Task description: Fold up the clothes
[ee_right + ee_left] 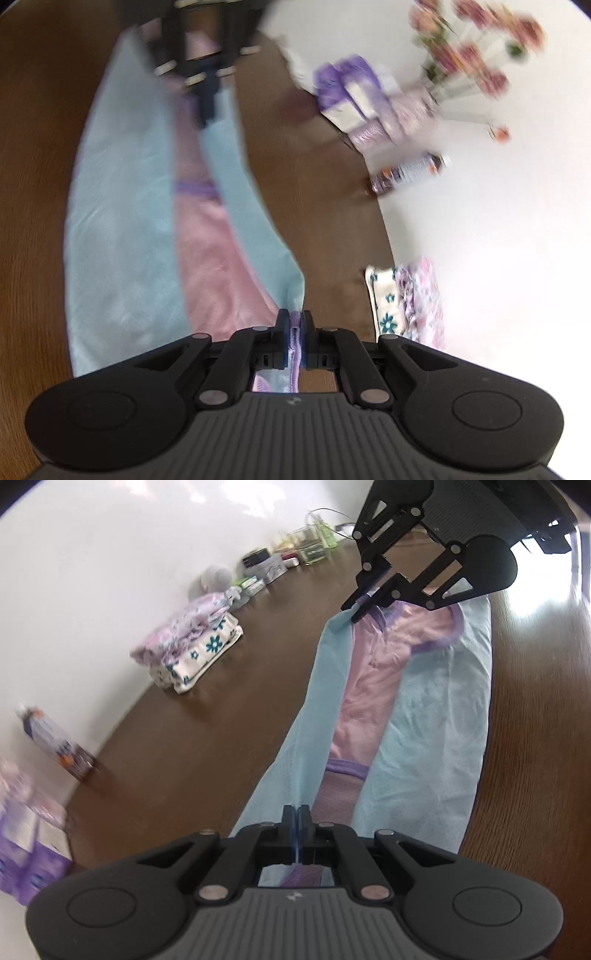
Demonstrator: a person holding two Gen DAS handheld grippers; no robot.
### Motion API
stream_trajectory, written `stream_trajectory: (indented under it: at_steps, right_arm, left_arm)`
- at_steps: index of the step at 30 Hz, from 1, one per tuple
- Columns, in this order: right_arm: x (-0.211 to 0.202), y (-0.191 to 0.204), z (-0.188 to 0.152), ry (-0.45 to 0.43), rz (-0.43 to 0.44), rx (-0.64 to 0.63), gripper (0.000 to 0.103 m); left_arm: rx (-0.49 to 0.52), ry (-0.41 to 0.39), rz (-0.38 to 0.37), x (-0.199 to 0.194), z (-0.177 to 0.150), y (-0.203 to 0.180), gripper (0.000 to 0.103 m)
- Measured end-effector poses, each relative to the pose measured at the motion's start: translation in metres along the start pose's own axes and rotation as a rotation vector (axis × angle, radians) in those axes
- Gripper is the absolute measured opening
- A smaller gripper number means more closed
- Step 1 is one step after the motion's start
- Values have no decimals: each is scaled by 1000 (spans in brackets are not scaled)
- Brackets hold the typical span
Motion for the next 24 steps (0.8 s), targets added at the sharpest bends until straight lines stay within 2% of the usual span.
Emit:
stream_trajectory:
  at_steps: [3,6,8,10,12,14,15,16,19,24]
  right_arm:
    - [2,29,-8,24,26,-39,5]
    - [-1,30,-11,14,74,99,8]
    - [-5,20,-13,-4,101,223,15]
    - [-9,6,-16,-21,127,334,15]
    - [-11,-1,-19,-30,140,380,15]
    - [-11,0,-20,-29,153,375,15]
    - [-10,1,-21,-28,158,365,14]
    - [-10,4,-22,-27,164,351,12]
    - [-10,7,-21,-30,157,321,12]
    - [-26,1,-29,-49,130,352,14]
  left_arm:
    - [54,0,0,-2,-5,-14,0]
    - [47,7,-15,-2,-6,-15,0]
    - [23,16,-28,-1,-5,-12,3]
    - [-32,25,-52,-3,0,-6,10]
    - [-102,8,-99,-7,12,1,11]
    - [-152,-17,-158,-8,31,3,21]
    - [-158,-31,-180,-6,41,2,30]
    - [-153,-42,-203,-2,53,-1,34]
    - [-91,-61,-243,18,84,-18,34]
    - [9,-71,-271,53,120,-48,34]
Point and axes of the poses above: each gripper's, at about its wrist camera, not at the fingertips, and x roughly the way its jaws point, y to its left, z to its top, the point moved 7 cm from there along x, roughly the way its jaws point, and after that the axes turned 7 degrees about z, right-handed, at the moved point
